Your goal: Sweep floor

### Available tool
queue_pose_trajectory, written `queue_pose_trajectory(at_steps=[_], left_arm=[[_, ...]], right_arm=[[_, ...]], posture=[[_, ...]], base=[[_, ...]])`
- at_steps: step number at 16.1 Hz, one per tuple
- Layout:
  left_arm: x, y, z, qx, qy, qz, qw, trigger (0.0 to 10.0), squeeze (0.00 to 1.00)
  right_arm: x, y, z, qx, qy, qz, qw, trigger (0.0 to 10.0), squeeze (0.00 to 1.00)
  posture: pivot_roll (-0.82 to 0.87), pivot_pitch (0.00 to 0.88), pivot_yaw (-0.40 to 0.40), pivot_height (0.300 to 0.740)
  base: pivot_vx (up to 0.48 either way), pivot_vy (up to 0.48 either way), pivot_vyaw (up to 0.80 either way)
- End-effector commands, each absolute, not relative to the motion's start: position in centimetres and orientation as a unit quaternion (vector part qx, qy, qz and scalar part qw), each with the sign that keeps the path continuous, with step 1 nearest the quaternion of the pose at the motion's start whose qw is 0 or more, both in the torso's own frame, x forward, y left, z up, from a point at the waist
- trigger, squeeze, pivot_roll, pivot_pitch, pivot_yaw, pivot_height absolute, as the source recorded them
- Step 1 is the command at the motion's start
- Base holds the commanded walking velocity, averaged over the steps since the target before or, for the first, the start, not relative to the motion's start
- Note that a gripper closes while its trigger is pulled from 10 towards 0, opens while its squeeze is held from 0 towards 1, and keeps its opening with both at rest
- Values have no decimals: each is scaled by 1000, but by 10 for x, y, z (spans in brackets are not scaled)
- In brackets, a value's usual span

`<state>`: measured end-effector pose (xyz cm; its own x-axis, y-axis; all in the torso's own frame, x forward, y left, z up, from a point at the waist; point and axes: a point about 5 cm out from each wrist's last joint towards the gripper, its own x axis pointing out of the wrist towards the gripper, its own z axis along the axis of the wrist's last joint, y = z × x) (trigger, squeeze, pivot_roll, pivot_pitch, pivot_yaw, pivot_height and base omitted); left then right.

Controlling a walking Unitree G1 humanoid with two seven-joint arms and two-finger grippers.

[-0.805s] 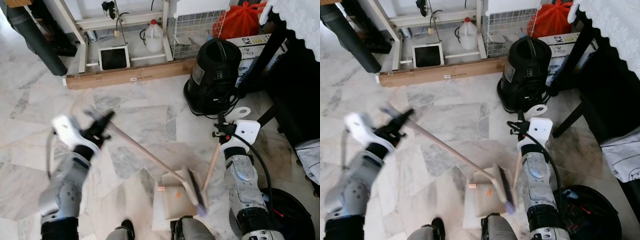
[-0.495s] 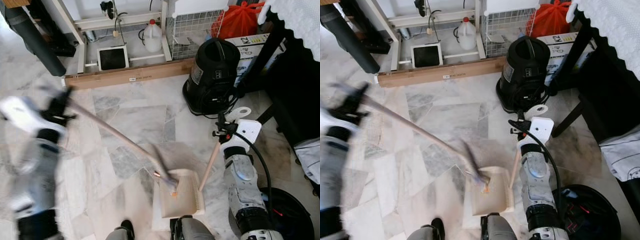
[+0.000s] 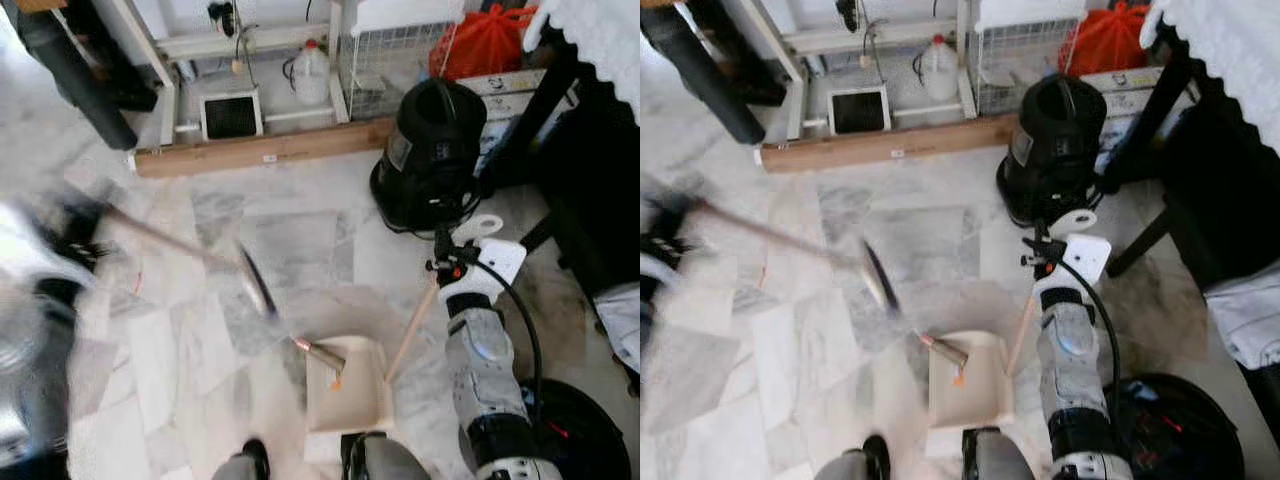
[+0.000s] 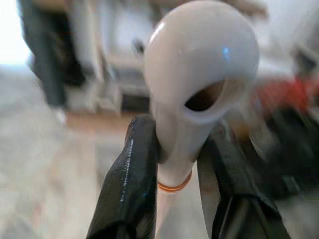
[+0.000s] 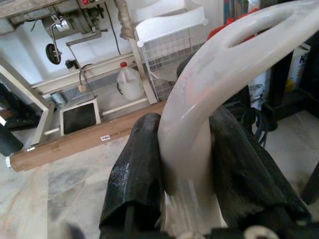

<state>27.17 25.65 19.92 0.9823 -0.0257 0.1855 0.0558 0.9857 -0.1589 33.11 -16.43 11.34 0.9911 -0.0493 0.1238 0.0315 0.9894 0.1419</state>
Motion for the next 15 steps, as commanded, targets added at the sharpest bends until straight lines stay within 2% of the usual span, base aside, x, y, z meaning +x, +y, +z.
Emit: queue_pose_trajectory(at_steps=[1,5,7,11,15], left_arm=[[272,247,190,-84,-71,-57,992,10000,0],[268,224,168,-22,-13,-150,988,10000,0],[266,221,167,-31,-4,-168,985,10000,0],[267,220,179,-73,-38,-164,983,10000,0],[270,225,191,-36,-78,-120,989,10000,0]], right_arm=[[319,-148,76,134,21,-9,991,10000,0],[320,-151,80,135,14,-8,991,10000,0],[320,-151,80,135,14,-6,991,10000,0],[321,-147,79,138,17,1,990,10000,0],[325,-148,83,141,6,0,990,10000,0]], posture=[[39,338,63,740],[28,342,61,740],[33,344,61,740],[42,339,60,740],[45,298,63,740]], base=[[0,0,0],[0,0,0],[0,0,0],[0,0,0],[0,0,0]])
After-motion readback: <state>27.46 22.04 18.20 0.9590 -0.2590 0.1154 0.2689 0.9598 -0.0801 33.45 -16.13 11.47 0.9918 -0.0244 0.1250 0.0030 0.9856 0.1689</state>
